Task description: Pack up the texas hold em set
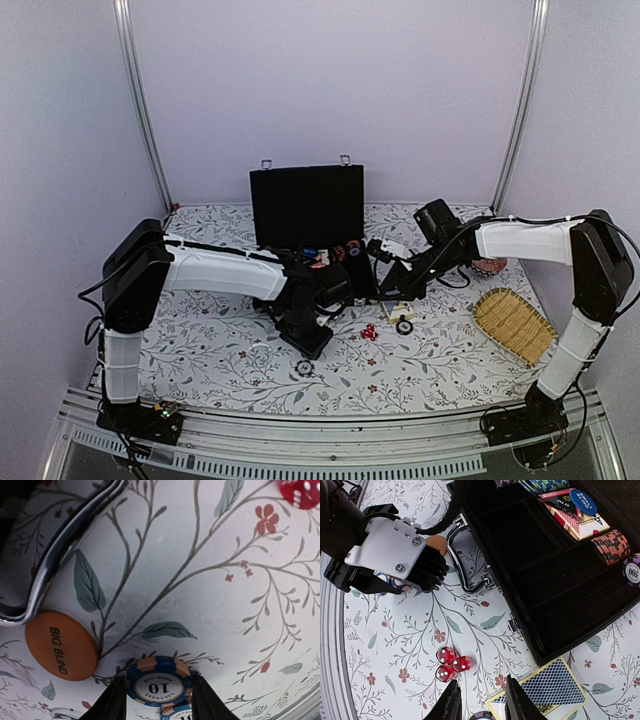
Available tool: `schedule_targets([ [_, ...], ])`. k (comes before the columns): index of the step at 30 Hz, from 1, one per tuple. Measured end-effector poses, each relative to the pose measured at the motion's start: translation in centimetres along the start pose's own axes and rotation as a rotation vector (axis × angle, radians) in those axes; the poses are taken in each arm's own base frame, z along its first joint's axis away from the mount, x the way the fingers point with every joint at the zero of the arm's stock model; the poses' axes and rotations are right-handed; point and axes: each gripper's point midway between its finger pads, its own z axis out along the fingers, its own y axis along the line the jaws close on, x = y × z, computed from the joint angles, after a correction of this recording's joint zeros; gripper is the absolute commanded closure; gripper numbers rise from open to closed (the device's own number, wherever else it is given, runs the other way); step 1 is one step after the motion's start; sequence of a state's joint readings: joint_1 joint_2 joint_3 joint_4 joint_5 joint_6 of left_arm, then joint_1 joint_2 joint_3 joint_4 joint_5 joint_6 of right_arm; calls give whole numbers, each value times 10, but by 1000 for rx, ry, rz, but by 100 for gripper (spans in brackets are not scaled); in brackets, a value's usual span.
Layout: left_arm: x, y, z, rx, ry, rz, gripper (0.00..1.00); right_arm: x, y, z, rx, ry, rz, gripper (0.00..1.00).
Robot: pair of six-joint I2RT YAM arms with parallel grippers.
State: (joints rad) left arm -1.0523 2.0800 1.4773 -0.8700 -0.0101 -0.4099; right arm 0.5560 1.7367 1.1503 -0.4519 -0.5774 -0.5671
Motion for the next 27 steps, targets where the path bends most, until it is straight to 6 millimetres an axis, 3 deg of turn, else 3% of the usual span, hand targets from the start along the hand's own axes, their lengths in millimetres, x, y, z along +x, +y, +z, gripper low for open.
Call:
schedule_targets([
  [9,-10,-2,-8,-25,-65,64,64,0,1,0,-5,-1,2,69],
  [16,-37,1,-84,-43,-297,82,64,2,1,2,-9,6,8,69],
  [20,-37,24,-102,-88,-372,38,64,3,1,3,-10,7,9,69],
  [27,-29,96,-78,-217,-343,-123,64,4,1,4,-12,10,12,69],
])
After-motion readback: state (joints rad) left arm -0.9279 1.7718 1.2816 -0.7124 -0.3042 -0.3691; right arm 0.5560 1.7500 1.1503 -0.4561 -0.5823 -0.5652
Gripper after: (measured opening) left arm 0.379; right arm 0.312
